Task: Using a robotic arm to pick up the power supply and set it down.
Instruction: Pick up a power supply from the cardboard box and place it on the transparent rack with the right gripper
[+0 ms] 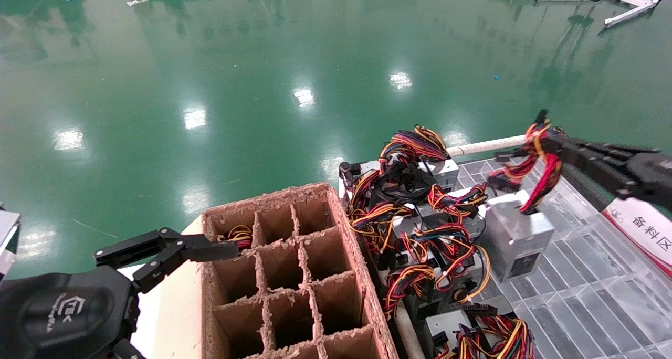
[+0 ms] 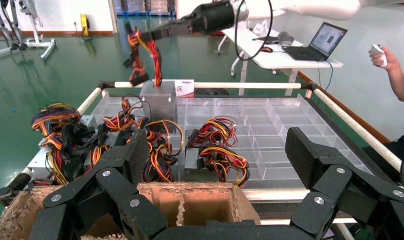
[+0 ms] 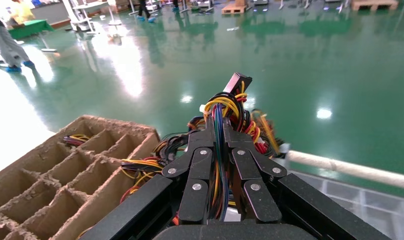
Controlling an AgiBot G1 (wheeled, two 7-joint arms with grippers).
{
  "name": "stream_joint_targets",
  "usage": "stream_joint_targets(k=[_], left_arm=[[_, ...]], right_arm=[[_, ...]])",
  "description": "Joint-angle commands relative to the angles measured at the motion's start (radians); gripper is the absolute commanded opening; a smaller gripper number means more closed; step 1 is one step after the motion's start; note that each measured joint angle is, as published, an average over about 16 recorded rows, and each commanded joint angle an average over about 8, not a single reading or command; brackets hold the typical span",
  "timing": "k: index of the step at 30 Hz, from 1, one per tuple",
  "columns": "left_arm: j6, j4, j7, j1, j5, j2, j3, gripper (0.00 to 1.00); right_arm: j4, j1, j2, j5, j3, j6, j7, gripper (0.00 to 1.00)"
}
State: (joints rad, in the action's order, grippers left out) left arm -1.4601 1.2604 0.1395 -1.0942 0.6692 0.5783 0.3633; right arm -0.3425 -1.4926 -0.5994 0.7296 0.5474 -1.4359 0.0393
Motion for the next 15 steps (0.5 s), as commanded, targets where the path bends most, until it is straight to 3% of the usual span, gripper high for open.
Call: stream_joint_targets(k=[1,15], left_arm=[[0.000,0.000,0.000,0.000,0.000,0.000,0.000,1.00],[0.000,0.000,0.000,0.000,0.000,0.000,0.000,1.00]], right_arm=[[0.023,0.004,-0.023,0.004,0.005,-0.001,0.005,0.00],[0.189,0.051,-0.116,-0.042,-0.017,-0.038,0.062,0.00]])
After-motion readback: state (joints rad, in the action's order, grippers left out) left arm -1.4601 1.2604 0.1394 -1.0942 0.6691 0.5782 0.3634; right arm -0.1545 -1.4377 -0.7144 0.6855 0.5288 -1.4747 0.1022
